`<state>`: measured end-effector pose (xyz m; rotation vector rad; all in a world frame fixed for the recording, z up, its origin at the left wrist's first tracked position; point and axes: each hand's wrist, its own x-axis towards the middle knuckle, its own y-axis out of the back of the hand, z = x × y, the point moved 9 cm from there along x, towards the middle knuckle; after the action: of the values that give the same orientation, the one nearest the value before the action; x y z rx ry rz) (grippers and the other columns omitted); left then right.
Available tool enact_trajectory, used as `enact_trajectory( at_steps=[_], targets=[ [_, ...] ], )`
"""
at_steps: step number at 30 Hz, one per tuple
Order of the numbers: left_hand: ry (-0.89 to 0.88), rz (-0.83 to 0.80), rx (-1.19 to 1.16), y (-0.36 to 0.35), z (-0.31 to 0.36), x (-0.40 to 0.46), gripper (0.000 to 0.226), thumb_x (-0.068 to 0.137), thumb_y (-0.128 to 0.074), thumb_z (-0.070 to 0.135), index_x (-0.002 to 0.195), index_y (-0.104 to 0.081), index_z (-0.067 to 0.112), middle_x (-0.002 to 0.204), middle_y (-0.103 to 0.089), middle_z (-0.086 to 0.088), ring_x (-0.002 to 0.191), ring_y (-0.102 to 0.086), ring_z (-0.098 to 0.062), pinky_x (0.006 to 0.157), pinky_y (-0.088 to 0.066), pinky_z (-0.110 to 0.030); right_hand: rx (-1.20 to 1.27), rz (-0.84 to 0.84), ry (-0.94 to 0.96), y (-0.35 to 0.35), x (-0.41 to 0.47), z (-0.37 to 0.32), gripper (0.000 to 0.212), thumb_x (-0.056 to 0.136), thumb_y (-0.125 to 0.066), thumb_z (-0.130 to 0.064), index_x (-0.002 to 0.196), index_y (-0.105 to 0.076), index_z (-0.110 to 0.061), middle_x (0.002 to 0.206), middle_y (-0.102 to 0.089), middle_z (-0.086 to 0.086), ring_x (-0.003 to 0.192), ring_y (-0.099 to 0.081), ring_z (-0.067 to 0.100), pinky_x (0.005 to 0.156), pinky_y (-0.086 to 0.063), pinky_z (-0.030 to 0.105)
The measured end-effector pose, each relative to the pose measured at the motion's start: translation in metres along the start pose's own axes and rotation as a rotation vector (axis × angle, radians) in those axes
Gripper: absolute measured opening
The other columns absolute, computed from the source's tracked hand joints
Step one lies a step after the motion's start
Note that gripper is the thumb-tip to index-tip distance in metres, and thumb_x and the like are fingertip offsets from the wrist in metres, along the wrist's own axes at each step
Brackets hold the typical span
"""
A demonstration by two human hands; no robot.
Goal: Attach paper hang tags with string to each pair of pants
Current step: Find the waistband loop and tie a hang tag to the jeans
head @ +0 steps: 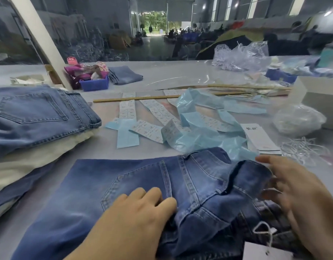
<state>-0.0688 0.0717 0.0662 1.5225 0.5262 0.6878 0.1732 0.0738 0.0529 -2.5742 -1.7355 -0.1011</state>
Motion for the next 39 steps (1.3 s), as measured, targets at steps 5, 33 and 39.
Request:
enact_trajectory(
  at_steps=[5, 33, 39],
  targets=[
    [0.268, -0.263, -0.406, -0.006, -0.007, 0.019, 0.075, 0.045, -0.019, 0.105, 0.084, -0.037, 0.043, 0.098, -0.039, 0.022, 0.092, -0.039, 0.007, 0.075, -0.033, -0.024, 0.099, -0.131, -0.17, -0.037, -0.004, 0.006, 0.037, 0.061, -0.074, -0.018, 0.097, -0.068, -0.012, 0.091, -0.073, 0.019, 0.07, -0.068, 0.032, 0.06, -0.052, 0.042],
    [0.393, 0.103, -1.488, -0.047, -0.011, 0.054, 0.029, 0.079, -0.07, 0.032, 0.104, -0.07, 0.018, 0.106, -0.074, -0.007, 0.106, -0.068, -0.028, 0.1, -0.049, -0.049, 0.323, -0.124, 0.007, -0.064, -0.016, 0.006, 0.06, 0.073, -0.048, 0.034, 0.078, -0.068, -0.022, 0.076, -0.067, -0.003, 0.06, -0.062, 0.007, 0.054, -0.05, 0.013],
    [0.454, 0.278, -1.953, -0.051, -0.026, 0.033, 0.029, 0.06, -0.058, -0.003, 0.084, -0.072, 0.004, 0.088, -0.069, -0.029, 0.072, -0.068, -0.034, 0.068, -0.059, -0.04, -0.424, 0.133, 0.125, -0.024, -0.008, -0.008, 0.056, 0.074, -0.059, 0.016, 0.083, -0.057, -0.04, 0.091, -0.059, -0.01, 0.074, -0.06, 0.008, 0.062, -0.05, 0.021]
  ],
)
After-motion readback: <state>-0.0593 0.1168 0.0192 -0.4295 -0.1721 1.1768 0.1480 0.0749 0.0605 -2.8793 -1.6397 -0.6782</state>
